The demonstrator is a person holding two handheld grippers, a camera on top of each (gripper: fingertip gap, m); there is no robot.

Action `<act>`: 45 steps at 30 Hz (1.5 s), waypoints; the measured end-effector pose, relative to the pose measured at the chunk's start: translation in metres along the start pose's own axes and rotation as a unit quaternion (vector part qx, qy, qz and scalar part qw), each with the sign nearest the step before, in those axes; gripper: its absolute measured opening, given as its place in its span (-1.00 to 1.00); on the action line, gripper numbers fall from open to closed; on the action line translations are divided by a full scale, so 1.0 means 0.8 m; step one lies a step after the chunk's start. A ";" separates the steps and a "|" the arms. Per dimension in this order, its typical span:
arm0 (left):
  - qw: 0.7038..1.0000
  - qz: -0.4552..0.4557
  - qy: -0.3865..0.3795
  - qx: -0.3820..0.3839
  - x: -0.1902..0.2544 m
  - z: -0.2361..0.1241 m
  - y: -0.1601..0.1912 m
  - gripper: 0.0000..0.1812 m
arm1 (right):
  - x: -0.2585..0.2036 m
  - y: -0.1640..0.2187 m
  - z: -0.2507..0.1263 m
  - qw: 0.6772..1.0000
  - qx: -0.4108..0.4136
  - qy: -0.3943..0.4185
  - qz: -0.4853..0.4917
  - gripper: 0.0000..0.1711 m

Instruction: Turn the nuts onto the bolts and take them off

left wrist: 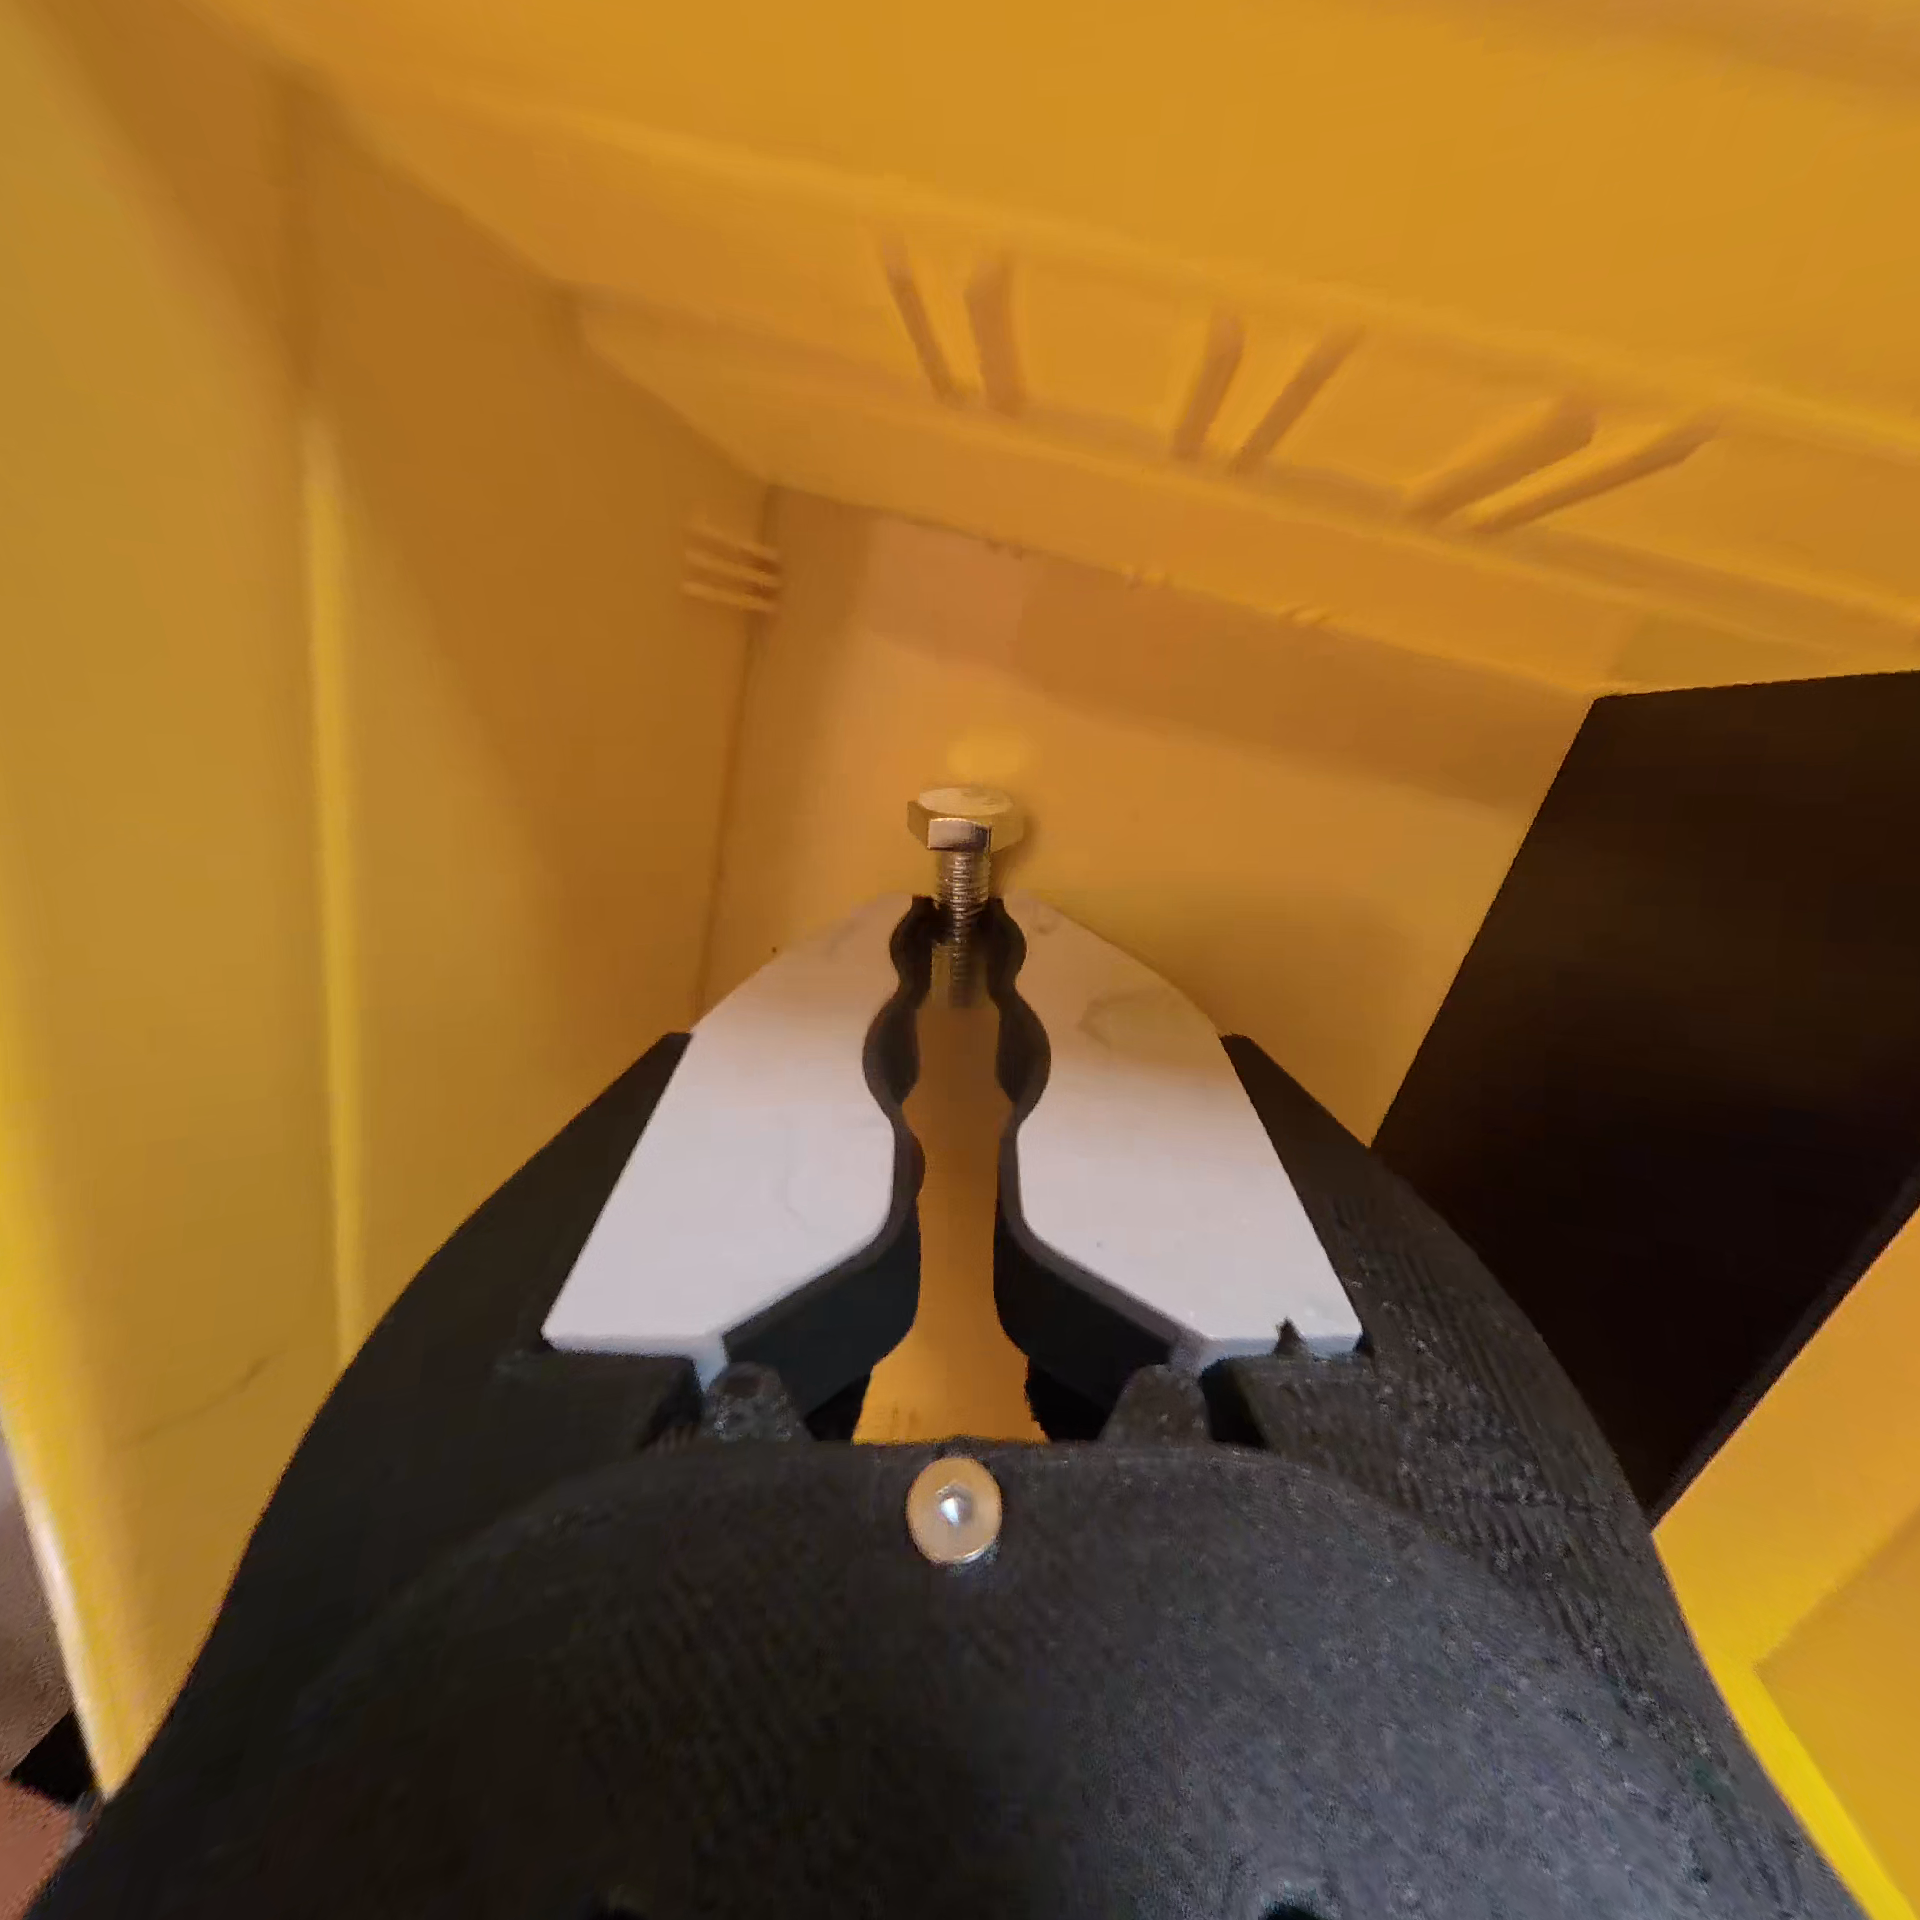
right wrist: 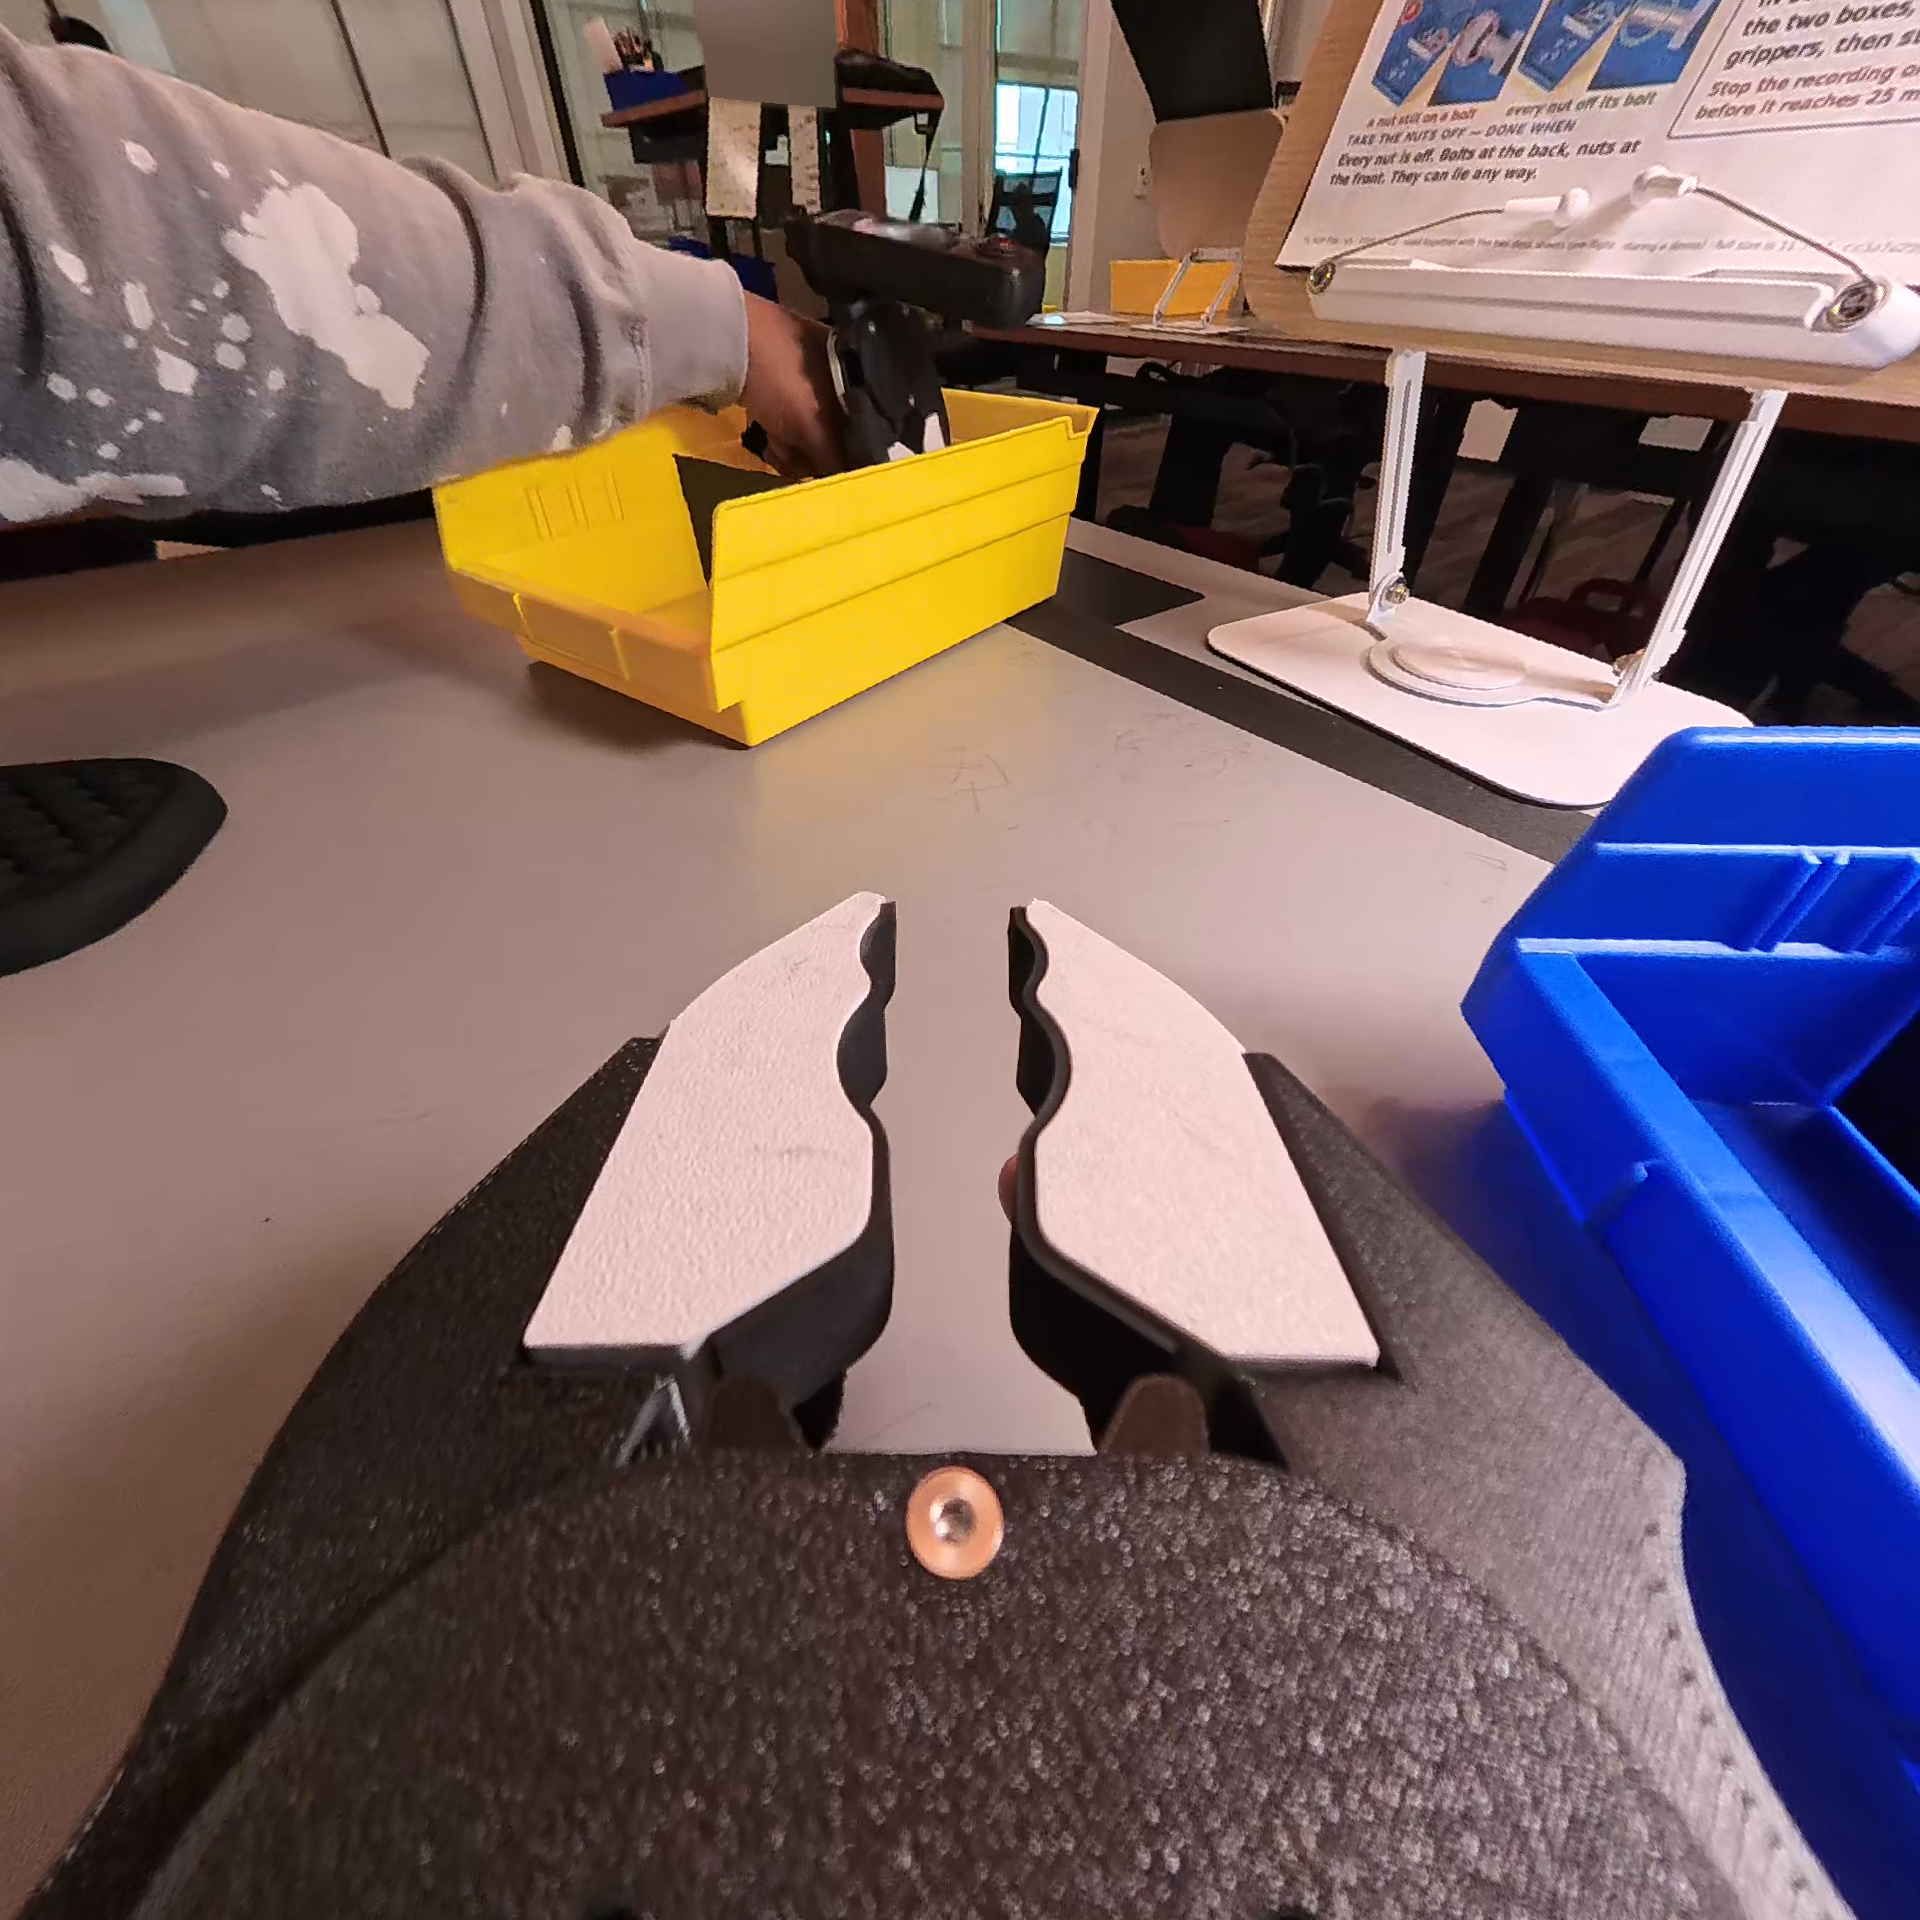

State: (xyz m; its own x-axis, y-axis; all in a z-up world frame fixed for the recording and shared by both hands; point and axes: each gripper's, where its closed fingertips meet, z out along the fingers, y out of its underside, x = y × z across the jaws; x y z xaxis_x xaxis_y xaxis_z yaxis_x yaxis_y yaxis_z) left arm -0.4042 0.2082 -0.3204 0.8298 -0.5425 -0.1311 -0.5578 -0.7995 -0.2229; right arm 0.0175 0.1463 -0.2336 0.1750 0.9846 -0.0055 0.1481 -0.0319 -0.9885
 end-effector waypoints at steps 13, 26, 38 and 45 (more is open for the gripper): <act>0.994 0.047 0.069 0.075 0.156 -0.195 -0.066 -0.88 | -0.016 -0.021 0.026 0.992 -0.041 0.006 -0.117 -0.73; 0.941 0.050 0.315 0.112 0.438 -0.181 -0.107 -0.88 | -0.110 -0.056 0.065 0.842 -0.116 -0.002 -0.527 -0.59; 0.934 0.015 0.323 0.155 0.449 -0.170 -0.111 -0.88 | -0.117 -0.025 0.080 0.870 -0.141 0.003 -0.473 -0.79; 0.865 0.042 0.320 0.385 0.438 -0.238 -0.146 -0.67 | -0.108 -0.055 0.067 0.978 -0.006 -0.084 -0.190 -0.79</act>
State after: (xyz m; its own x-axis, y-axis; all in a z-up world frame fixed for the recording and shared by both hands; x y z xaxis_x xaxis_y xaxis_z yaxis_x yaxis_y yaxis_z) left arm -0.0513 0.0620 -0.1562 0.4715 -0.8185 0.3282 -0.2348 -0.4753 -0.8479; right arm -0.0560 0.0714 -0.1977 -0.0567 0.9403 0.3357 0.1827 0.3403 -0.9224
